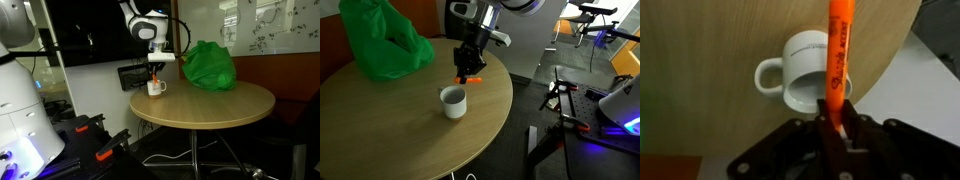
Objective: Put the marker in the mug cup
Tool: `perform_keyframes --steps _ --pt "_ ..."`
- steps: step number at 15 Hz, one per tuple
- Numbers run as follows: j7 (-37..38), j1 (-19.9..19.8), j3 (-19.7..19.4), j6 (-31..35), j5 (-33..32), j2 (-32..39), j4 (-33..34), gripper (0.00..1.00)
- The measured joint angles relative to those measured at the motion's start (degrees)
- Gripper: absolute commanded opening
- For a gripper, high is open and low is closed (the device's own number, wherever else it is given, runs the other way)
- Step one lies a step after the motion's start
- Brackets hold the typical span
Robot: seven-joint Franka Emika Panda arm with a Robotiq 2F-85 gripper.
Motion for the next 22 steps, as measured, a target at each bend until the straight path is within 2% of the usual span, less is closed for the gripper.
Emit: perform_keyframes --steps 3,6,8,12,15,18,19,20,22 --pt "-11.7 -0.2 1.3 0.0 12.5 -0.5 1.2 0.05" --pt "-20.9 2.5 -0.4 -1.0 22.1 -0.4 2.5 0.05" --pt "-25.6 6.1 -3.5 -2.4 27.3 -0.3 3.4 0.05" --pt "-32.2 14.8 -12.4 -5.9 35.2 0.3 5.4 0.05" --pt "-34.8 20.4 -18.2 -8.2 38.4 1.2 6.6 0.05" --pt "-36.8 24.2 -22.0 -9.4 40.4 3.1 7.9 0.05" --pt "-37.0 25.2 -23.0 -9.5 40.5 3.8 8.3 0.44" --pt "-37.0 26.2 -23.8 -9.5 40.5 4.3 8.6 0.45" --pt "-37.1 27.6 -25.0 -9.5 40.5 4.7 8.8 0.59"
